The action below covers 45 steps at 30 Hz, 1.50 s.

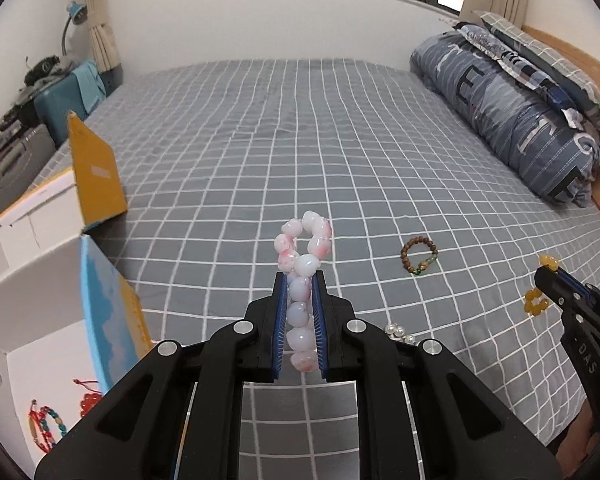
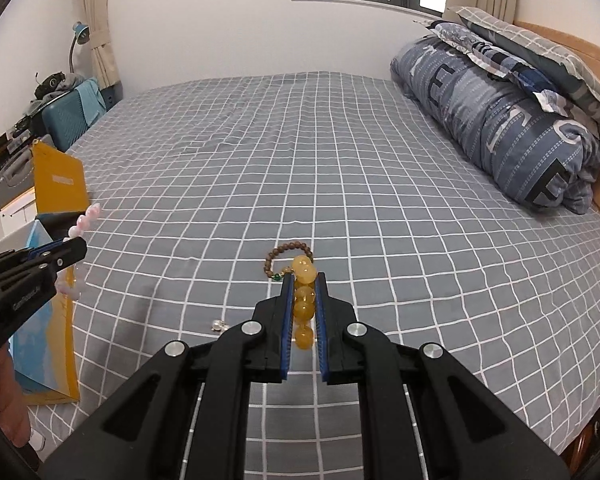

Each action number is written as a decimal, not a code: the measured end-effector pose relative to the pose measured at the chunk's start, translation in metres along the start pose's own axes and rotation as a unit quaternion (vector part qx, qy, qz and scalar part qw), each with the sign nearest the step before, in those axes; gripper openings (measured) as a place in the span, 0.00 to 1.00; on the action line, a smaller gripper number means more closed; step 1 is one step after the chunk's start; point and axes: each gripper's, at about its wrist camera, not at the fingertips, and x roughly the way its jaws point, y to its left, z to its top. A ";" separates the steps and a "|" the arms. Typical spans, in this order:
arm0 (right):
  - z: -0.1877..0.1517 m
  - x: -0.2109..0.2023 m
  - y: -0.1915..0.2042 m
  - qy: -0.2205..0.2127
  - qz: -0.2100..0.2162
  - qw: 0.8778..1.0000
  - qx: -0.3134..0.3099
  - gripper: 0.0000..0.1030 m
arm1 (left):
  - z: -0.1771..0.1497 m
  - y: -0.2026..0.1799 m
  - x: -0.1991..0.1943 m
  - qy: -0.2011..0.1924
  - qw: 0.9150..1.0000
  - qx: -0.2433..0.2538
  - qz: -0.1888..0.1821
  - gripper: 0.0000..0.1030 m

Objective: Organize jewelry
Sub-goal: 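Lift both held bracelets and carry them to the white cardboard box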

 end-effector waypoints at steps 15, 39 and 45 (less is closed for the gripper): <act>0.010 -0.013 0.057 -0.019 0.027 0.999 -0.022 0.09 | -0.004 0.041 -0.054 -0.037 0.999 -0.015 0.020 0.12; 0.001 -0.055 0.235 -0.048 0.125 0.984 -0.120 0.09 | -0.068 0.206 -0.138 -0.055 0.981 -0.116 0.148 0.12; -0.003 -0.064 0.271 -0.047 0.155 0.978 -0.132 0.09 | -0.090 0.236 -0.146 -0.044 0.976 -0.145 0.155 0.12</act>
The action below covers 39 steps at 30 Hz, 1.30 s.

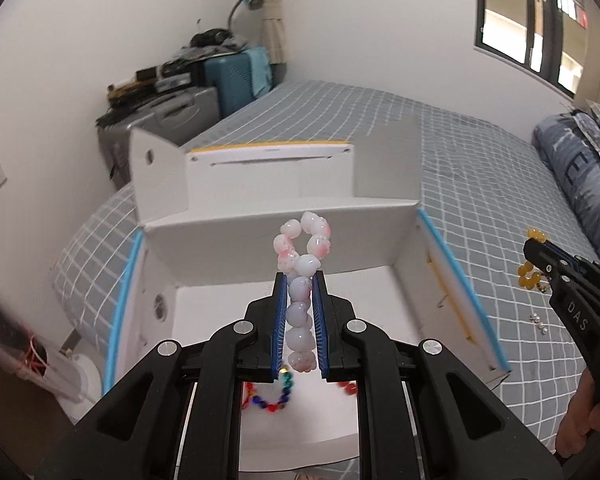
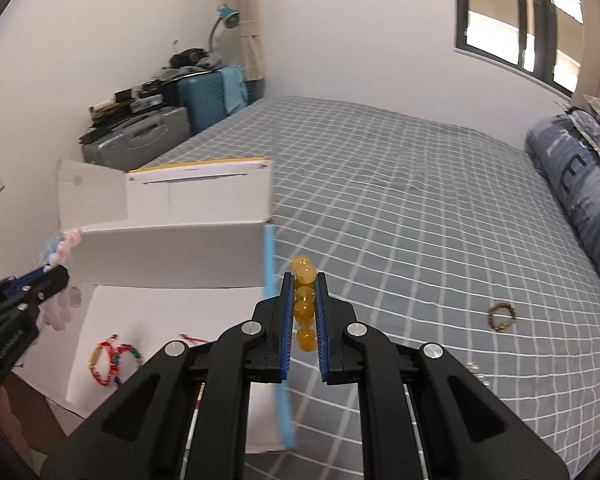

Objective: Organize jewelry
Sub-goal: 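Lift both held bracelets and carry them to the white cardboard box, then open the left tool inside the box while the right tool releases the amber bracelet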

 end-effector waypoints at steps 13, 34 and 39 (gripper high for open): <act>-0.009 0.033 0.069 0.048 0.039 0.997 -0.056 0.09 | -0.008 0.041 0.035 0.061 0.997 -0.024 0.041 0.12; -0.032 0.087 0.094 0.162 0.045 0.982 -0.083 0.09 | -0.024 0.048 0.079 0.150 0.988 -0.031 0.028 0.13; -0.032 0.085 0.097 0.160 0.049 0.982 -0.088 0.10 | -0.023 0.048 0.074 0.145 0.988 -0.029 0.033 0.14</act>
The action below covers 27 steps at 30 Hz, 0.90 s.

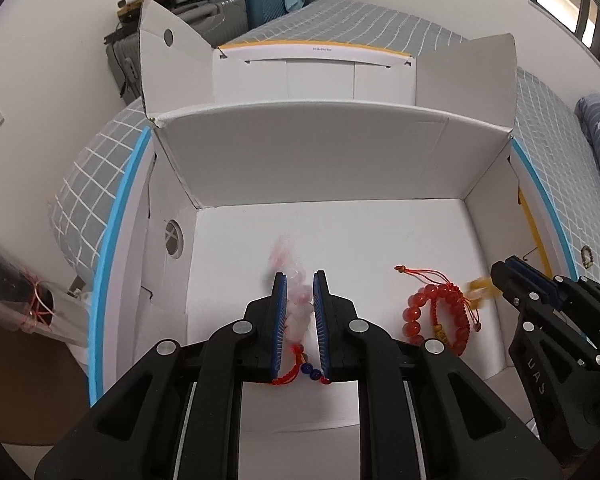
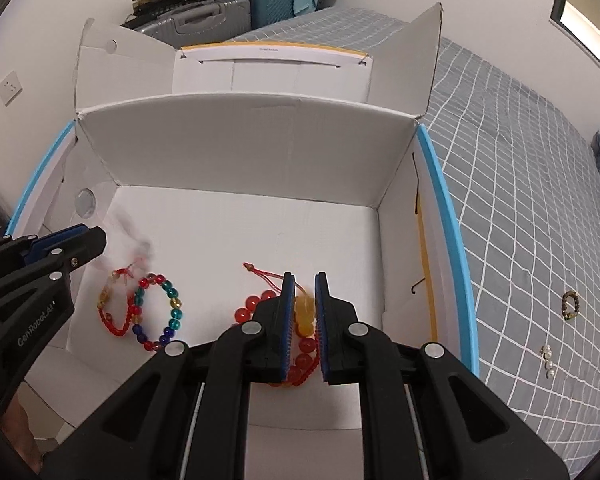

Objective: Organize jewelry
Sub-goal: 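Open the left tool inside the box while the right tool releases the amber bracelet, then move both open tools back over the bed toward the wooden bracelet and pearls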

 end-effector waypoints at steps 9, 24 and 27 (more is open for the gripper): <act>0.001 -0.013 -0.005 -0.027 0.004 1.000 0.010 0.67 | 0.003 0.004 -0.012 -0.024 0.999 -0.008 0.023 0.58; -0.002 -0.038 -0.024 -0.083 -0.015 0.996 0.018 0.80 | 0.009 0.000 -0.032 -0.068 0.997 -0.019 0.026 0.82; -0.004 -0.045 -0.028 -0.092 -0.019 0.995 0.022 0.80 | 0.009 -0.006 -0.038 -0.074 0.997 -0.019 0.021 0.83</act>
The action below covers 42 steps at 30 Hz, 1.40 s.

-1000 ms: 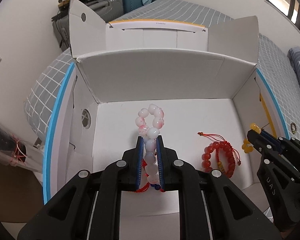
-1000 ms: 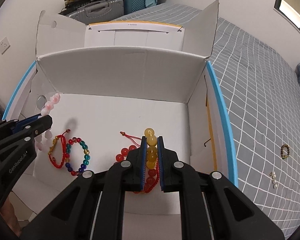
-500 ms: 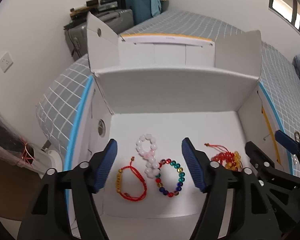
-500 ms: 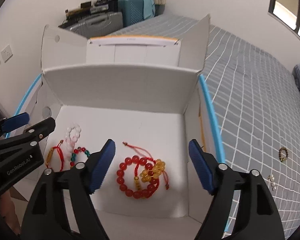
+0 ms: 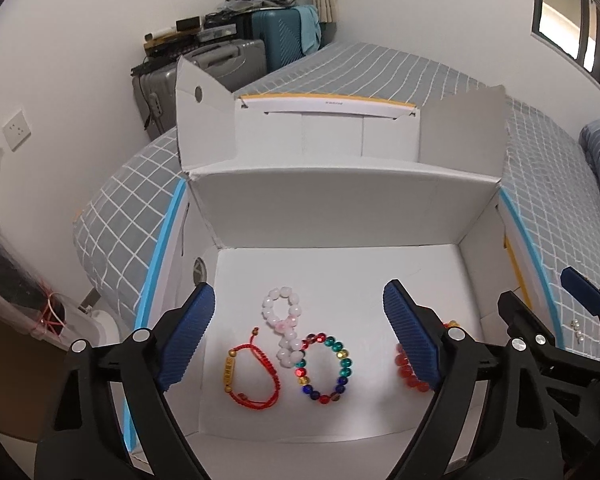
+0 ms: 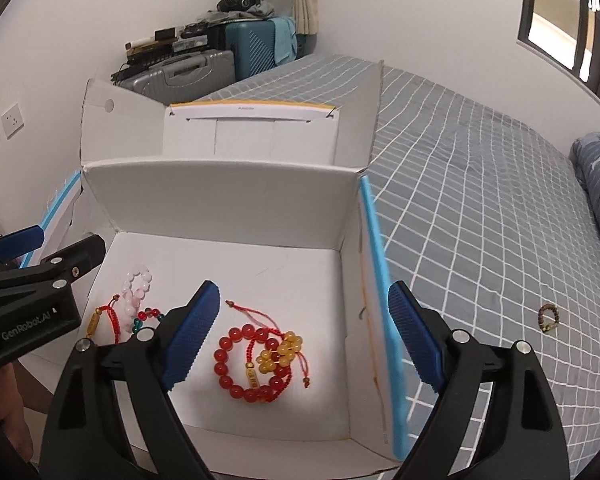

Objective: Organize jewelry
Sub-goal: 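Move both open tools back over the bed toward the wooden bracelet and pearls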

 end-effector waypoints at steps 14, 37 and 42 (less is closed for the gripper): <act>-0.006 -0.032 -0.084 -0.043 -0.057 0.995 0.068 0.88 | 0.002 -0.069 -0.036 -0.044 0.997 0.029 -0.047 0.94; -0.078 -0.055 -0.298 -0.005 -0.159 0.967 0.200 0.91 | -0.036 -0.285 -0.049 -0.021 0.974 0.156 -0.161 0.94; -0.086 -0.030 -0.333 0.025 -0.164 0.963 0.211 0.91 | -0.046 -0.323 -0.020 0.008 0.970 0.179 -0.164 0.94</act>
